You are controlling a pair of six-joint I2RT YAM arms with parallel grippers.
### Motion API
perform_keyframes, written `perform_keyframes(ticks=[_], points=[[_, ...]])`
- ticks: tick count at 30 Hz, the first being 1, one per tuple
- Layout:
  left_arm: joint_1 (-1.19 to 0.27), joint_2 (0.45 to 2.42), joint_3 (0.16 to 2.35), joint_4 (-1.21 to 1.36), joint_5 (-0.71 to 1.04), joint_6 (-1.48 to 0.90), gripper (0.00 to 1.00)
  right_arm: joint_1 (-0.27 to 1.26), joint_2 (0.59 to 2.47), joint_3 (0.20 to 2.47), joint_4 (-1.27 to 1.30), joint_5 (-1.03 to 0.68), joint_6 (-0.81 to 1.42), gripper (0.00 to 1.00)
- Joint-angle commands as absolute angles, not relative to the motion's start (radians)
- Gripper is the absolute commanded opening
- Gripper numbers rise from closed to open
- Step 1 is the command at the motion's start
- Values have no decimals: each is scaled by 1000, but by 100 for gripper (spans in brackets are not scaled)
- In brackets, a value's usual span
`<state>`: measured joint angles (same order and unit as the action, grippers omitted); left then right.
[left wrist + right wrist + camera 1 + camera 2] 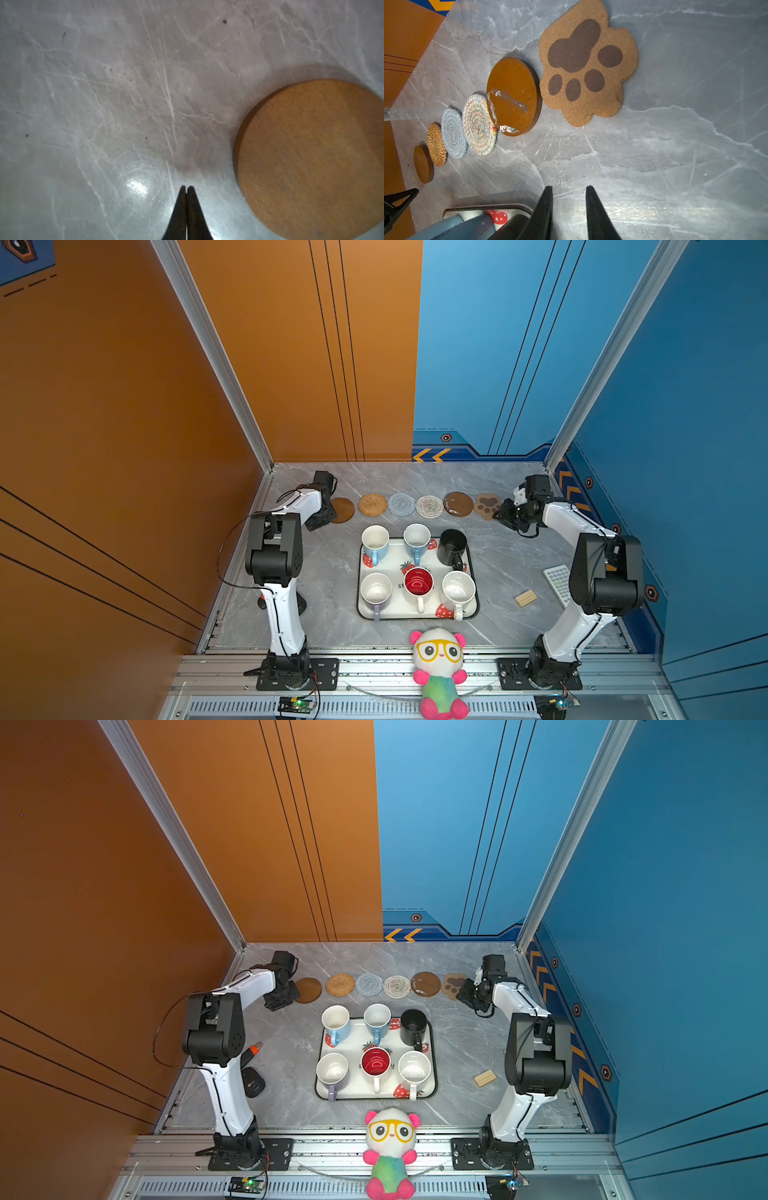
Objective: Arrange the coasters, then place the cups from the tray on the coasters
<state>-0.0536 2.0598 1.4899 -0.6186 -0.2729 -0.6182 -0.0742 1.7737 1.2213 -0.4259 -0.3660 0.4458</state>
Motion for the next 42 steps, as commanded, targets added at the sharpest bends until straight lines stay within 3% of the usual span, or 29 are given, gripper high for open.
perform_keyframes(ticks=[1, 31, 42], points=[[-63, 2083, 1525, -627, -246, -630, 6, -67, 1736, 1215, -424, -367, 459, 27], [-95, 2202, 1665, -628, -158, -645, 6, -71, 1722, 1209, -434, -361, 456, 27], [-98, 2138, 1637, -628, -198, -649, 6, -71, 1698, 1207, -443, -361, 456, 27]])
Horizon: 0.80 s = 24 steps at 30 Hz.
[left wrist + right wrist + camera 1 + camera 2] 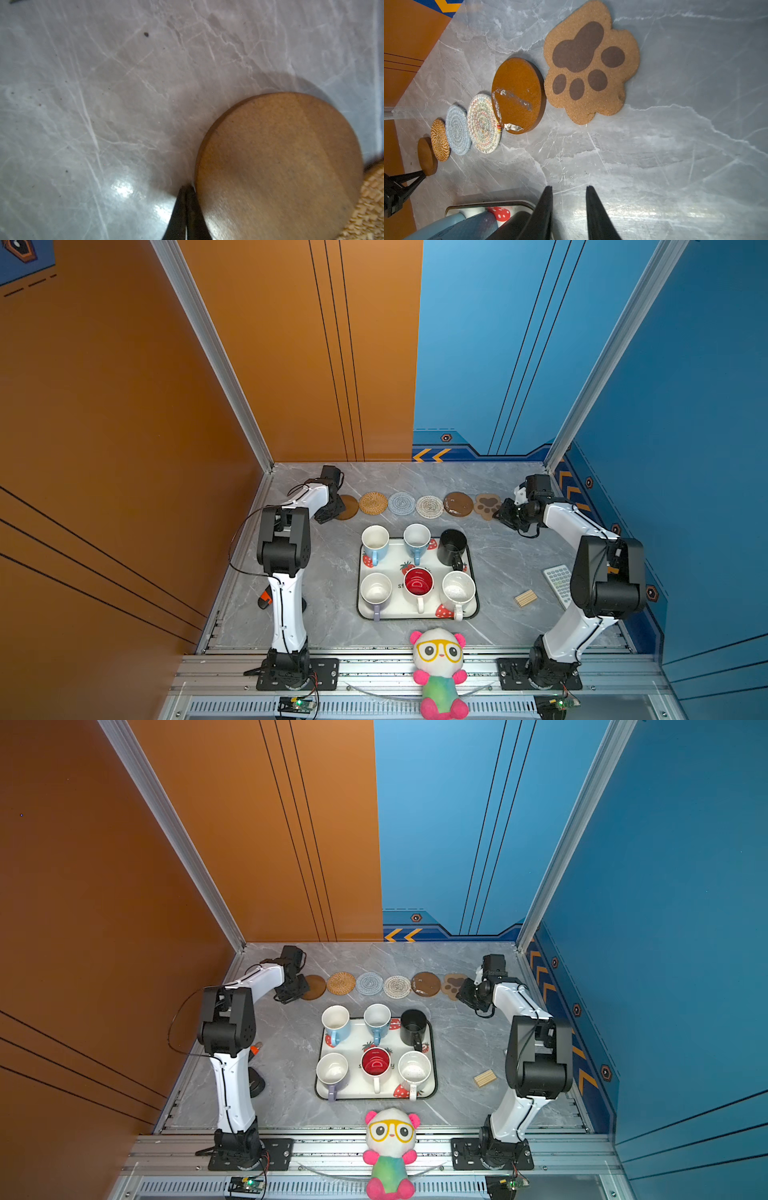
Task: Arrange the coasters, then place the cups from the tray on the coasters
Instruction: 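Reach right gripper to the black mug while left gripper rises over tray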
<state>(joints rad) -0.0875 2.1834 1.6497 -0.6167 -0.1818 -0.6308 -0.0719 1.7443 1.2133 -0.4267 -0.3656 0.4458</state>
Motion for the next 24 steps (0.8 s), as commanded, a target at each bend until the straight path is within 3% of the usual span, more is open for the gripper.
perform_keyframes(ticks=[1, 7, 12, 18, 24], points=[[-100, 2119, 1626, -629, -209, -648, 6, -71, 1690, 1209, -446, -360, 456, 27], [-140, 1946, 1551, -627, -280, -643, 8, -52, 1617, 1215, -464, -350, 456, 27], [-281, 1824, 1531, -616, -327, -630, 11, -2, 1535, 1211, -489, -330, 444, 29], [-471, 1719, 1556, -518, -353, -595, 25, 106, 1416, 1201, -572, -274, 399, 37], [-576, 1612, 1506, -372, -274, -485, 46, 253, 1286, 1136, -663, -201, 346, 55]])
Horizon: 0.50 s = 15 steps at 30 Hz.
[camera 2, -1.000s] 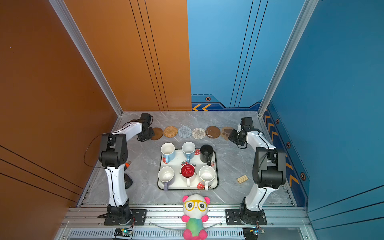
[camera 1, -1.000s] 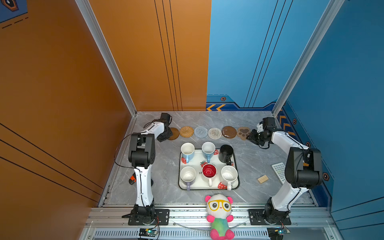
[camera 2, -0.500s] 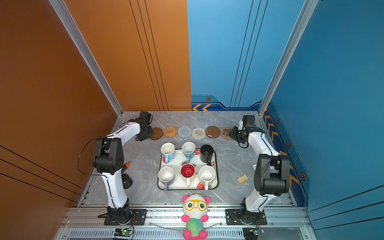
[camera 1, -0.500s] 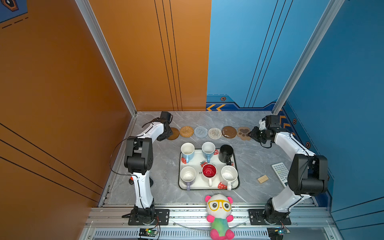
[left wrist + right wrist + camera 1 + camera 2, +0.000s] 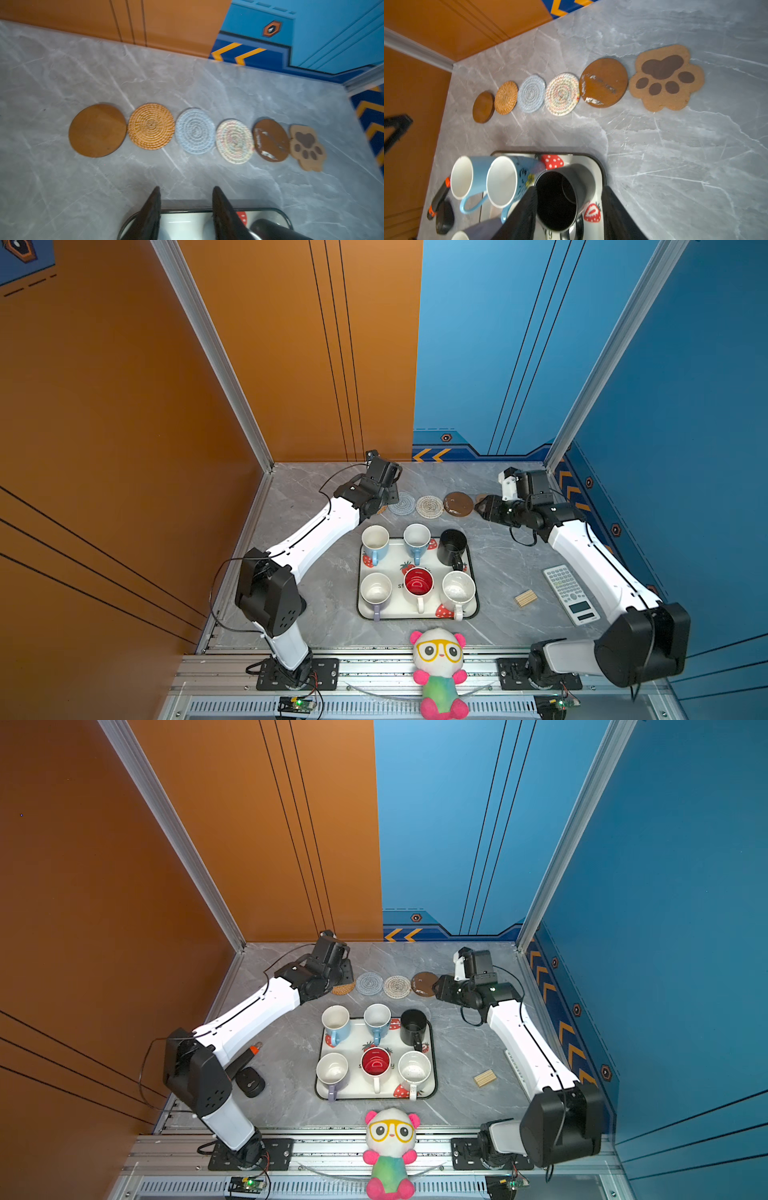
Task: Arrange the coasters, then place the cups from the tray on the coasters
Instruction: 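Reach right gripper to the black mug while left gripper rises over tray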
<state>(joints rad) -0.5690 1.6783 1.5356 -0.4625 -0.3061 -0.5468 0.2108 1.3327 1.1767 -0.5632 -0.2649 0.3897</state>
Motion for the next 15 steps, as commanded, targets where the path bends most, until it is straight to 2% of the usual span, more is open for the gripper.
perform_keyframes(ticks=[1, 6, 15], points=[[-589, 1590, 1472, -331, -249, -481, 48, 275, 1268, 1122, -675, -192, 342, 57], [-627, 1484, 1257, -105, -150, -426, 61, 378, 1226, 1042, -727, -160, 322, 64], [-626, 1394, 1141, -67, -158, -340, 73, 510, 1242, 953, -716, -112, 353, 69]])
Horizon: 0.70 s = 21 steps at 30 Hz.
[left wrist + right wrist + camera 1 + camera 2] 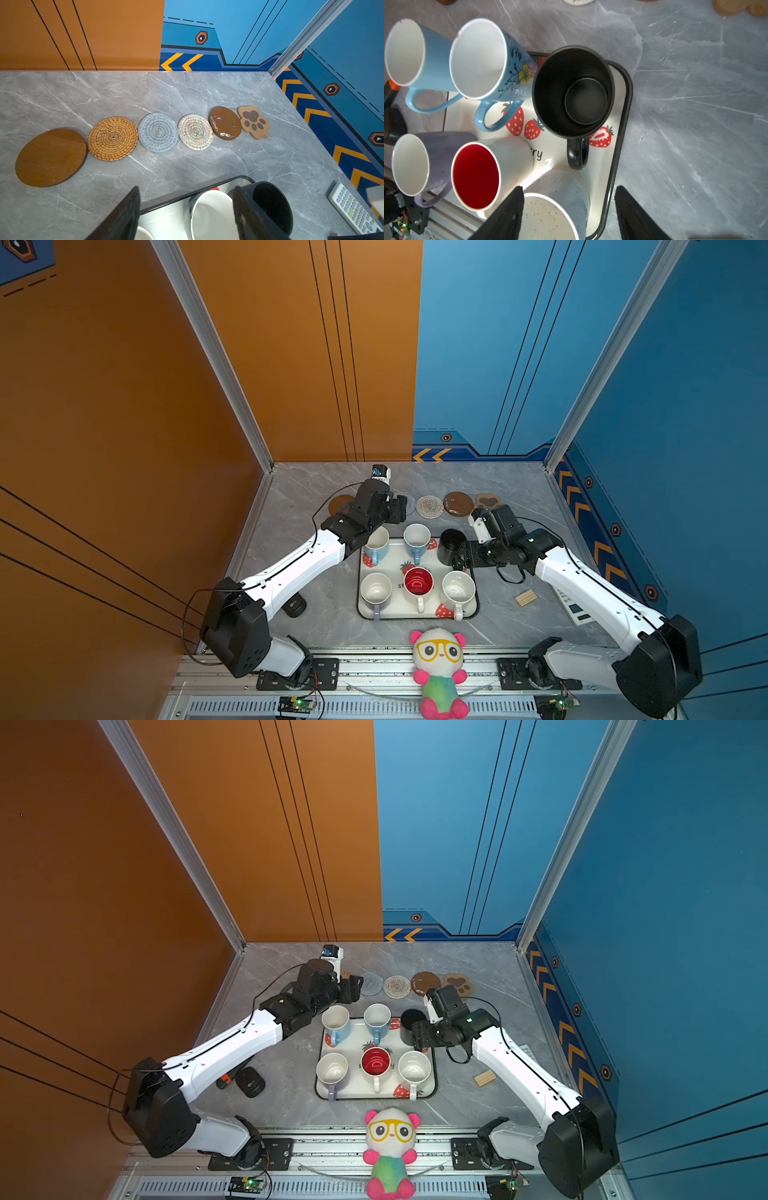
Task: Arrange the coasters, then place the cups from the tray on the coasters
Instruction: 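Reach right gripper to the black mug while left gripper rises over tray, then lower right gripper over the black mug and grasp it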
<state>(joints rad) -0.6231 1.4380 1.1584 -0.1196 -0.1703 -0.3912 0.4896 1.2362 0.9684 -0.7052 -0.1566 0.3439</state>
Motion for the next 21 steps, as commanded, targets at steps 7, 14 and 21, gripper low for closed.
perform_keyframes(ticks=[7, 14, 21], points=[[-611, 1374, 1111, -56, -167, -330, 76, 520, 1302, 952, -688, -109, 363, 71], [-605, 1361, 1093, -43, -175, -331, 77, 518, 1351, 959, -652, -76, 376, 71], [-598, 1358, 1086, -43, -178, -334, 78, 506, 1372, 961, -615, -68, 374, 67]])
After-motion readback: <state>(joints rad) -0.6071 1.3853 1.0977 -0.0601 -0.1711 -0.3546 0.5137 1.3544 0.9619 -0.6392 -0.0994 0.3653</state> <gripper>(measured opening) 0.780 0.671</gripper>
